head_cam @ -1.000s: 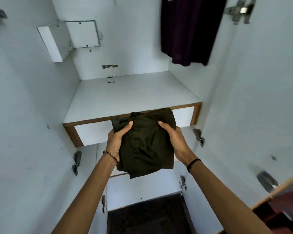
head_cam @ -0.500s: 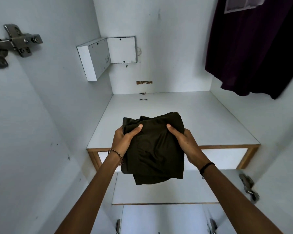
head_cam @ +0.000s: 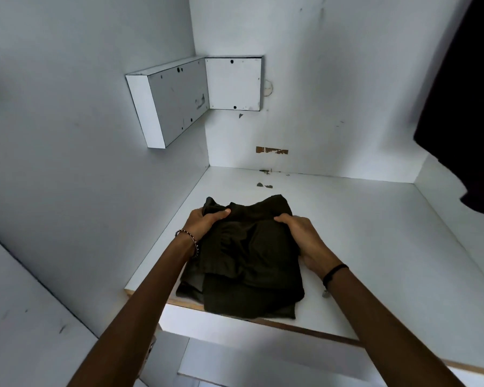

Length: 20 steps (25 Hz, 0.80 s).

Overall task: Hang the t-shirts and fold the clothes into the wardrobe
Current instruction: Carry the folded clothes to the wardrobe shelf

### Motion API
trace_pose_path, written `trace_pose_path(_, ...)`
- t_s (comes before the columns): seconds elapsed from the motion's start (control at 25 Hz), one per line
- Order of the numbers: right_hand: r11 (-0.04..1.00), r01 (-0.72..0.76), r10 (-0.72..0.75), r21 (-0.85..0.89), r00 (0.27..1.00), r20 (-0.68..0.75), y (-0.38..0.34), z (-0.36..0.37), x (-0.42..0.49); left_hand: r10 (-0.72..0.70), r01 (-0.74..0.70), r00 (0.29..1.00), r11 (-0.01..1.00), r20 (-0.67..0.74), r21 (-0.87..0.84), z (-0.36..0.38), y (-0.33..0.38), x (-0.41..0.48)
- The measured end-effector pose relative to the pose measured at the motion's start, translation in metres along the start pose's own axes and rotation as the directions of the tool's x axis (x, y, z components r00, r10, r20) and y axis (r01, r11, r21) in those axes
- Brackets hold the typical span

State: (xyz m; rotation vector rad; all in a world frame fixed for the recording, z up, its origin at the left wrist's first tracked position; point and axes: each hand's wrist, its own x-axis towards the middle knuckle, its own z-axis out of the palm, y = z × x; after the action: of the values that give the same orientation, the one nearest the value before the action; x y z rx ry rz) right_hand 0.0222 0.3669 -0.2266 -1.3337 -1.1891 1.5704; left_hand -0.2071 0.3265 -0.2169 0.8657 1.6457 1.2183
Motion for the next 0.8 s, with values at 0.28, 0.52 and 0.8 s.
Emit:
trace_pose_path(0.28,0.990,0.098,-0.108,-0.101,0.989,-0.101,-0.001,-0.004,0.063,0.136,-0.123,0.979,0.988,-0.149,0.091,-0.005,0.002,0.062)
trace_pose_path(0.52,0.922,0.224,-0.277,-0.315,0.952,-0.133,-0.003,0.008,0.077,0.157,-0.107,0.973,0.956,-0.171,0.273,-0.015,0.012,0.098)
trace_pose_path(0.8,0.513,0.525,-0.697,-0.680,0.716,0.027,0.002,0.042,0.070,0.318,-0.162,0.947,0.598,-0.047,0.785,-0.021,0.016,0.073)
